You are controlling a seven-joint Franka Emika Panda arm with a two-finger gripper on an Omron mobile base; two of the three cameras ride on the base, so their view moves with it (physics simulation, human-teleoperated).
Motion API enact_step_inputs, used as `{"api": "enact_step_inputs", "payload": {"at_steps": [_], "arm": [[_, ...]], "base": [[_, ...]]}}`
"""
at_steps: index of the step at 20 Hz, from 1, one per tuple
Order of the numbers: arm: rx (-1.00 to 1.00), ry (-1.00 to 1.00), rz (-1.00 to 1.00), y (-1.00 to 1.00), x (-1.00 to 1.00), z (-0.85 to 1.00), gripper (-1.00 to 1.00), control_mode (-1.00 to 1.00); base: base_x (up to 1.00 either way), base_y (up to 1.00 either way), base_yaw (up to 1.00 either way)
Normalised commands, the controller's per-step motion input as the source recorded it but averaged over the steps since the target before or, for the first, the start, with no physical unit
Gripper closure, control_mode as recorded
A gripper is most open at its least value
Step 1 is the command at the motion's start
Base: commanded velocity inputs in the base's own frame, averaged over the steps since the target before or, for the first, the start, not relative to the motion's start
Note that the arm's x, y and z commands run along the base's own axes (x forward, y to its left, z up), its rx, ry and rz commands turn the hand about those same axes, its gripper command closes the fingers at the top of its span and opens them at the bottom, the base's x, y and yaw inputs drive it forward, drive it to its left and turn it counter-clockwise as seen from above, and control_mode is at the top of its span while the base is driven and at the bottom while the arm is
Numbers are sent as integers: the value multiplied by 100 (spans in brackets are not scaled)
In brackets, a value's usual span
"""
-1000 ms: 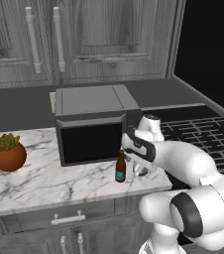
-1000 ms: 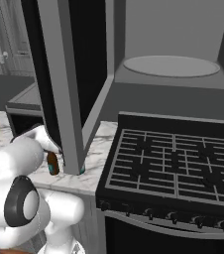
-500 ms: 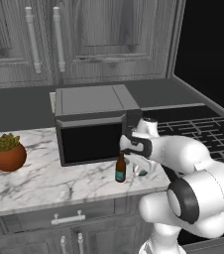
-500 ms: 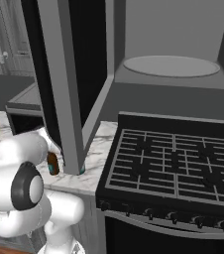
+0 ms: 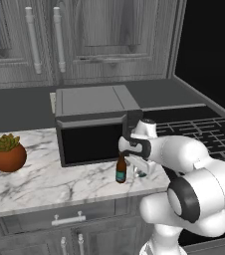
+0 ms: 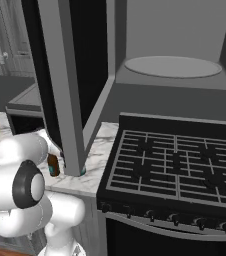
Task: Place the microwavable item in the microwave. Then, close the microwave door and press the start button.
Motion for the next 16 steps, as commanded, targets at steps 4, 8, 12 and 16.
{"api": "enact_step_inputs", "payload": {"at_steps": [4,8,12,16], "arm": [[0,-1,-7,0,-5,-1,100,-100],[0,-3,-6,-1,-11,0,100,-100],[0,-5,-6,-1,-20,0,100,-100],[0,-11,-7,-2,-43,18,100,-100]], "base": [[0,0,0],[0,0,0],[0,0,0],[0,0,0]]}}
